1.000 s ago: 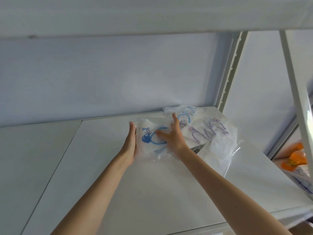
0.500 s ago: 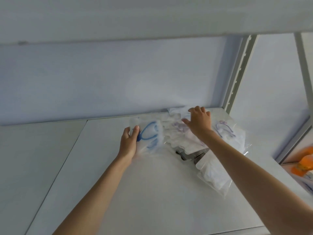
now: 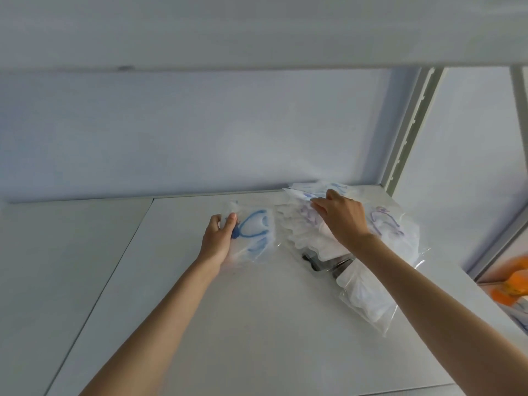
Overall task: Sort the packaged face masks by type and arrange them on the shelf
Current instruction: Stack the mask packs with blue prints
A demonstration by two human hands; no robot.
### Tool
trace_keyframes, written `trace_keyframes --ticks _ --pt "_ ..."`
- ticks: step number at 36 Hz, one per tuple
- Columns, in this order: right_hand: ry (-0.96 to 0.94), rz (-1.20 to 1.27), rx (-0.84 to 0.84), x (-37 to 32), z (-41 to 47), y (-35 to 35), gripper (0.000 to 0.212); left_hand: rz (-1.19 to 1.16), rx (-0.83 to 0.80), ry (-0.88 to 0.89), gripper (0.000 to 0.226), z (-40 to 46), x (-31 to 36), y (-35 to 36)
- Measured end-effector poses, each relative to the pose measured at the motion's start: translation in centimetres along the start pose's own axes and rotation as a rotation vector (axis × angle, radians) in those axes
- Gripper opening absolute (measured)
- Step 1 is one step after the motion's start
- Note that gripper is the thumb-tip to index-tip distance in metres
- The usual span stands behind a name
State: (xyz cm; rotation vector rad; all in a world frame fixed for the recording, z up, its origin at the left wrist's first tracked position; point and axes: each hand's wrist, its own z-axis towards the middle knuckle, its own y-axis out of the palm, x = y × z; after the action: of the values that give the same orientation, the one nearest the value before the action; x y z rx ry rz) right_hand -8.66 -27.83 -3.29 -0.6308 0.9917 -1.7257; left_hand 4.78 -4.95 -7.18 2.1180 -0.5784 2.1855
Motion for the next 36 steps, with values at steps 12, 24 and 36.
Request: trace_keyframes --ticks 12,24,36 --pt "0.488 0.562 -0.204 -2.0 -4.1 -1.7 0.039 -0.004 -0.011 -0.032 0.035 -2.0 -0.8 -1.3" --pt "0.603 1.164 0.151 -3.9 -5.0 -4.4 0.015 0.037 0.046 -0.048 0.026 -3.7 -0.9 -2.3" --pt "0.544 1.238 -0.061 -9.4 -5.0 -3.8 0.031 -0.058 0.007 -0.047 0.040 -4.8 0.2 -2.0"
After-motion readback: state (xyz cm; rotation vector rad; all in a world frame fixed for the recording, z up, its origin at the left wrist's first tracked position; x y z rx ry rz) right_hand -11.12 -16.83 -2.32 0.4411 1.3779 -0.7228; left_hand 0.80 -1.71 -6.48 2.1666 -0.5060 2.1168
